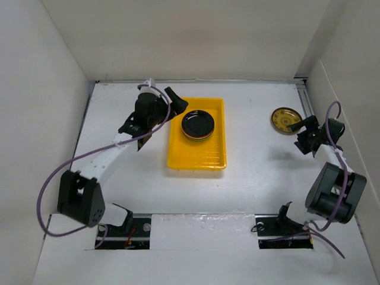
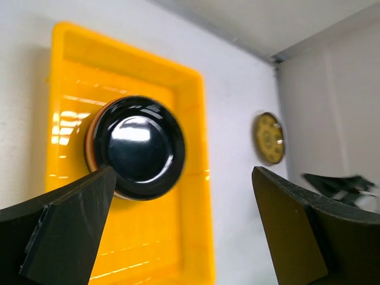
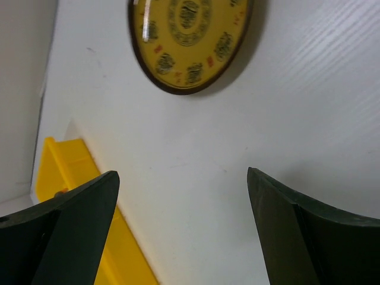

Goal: Place the plates into the plastic bin on the countertop

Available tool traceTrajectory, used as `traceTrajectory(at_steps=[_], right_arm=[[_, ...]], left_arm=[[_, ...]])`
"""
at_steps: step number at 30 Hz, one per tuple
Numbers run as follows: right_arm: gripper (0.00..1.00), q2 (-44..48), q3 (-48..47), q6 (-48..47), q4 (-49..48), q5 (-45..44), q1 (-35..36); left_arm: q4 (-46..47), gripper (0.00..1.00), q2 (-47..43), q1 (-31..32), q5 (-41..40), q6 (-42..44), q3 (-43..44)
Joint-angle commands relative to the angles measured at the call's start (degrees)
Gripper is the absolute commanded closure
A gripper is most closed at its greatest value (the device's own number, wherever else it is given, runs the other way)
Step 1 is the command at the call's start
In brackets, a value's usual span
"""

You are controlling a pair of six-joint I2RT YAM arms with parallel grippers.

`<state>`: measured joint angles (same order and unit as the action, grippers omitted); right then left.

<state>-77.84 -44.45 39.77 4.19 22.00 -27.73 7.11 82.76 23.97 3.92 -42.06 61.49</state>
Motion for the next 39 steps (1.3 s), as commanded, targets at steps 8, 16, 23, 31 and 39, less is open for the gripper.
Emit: traceTrajectory(at_steps=[8, 16, 23, 31, 39], right_arm=[[0.1, -13.8, -9.1, 2.6, -5.2, -4.7, 1.4], [0.13, -23.7, -18.9, 5.8, -2.9, -5.2, 2.0], [0.19, -29.8, -25.5, 5.2, 3.4, -7.0, 2.5], [0.18, -27.4, -24.9, 4.1, 1.8, -7.0, 2.5], [0.16, -18.2, -23.8, 4.6, 0.7, -7.5, 3.0]], left_arm=[[-4.7, 0.0, -18.4, 1.3, -3.1, 5.1, -3.5], [-3.6, 0.0, -18.3, 1.3, -1.7, 6.5, -4.7], [-4.1, 0.0, -17.8, 1.3, -3.6, 7.1, -4.1], [-4.1, 0.0, -16.7, 1.3, -3.6, 7.1, -4.1], [-3.6, 0.0, -15.6, 1.3, -3.0, 7.1, -4.1]])
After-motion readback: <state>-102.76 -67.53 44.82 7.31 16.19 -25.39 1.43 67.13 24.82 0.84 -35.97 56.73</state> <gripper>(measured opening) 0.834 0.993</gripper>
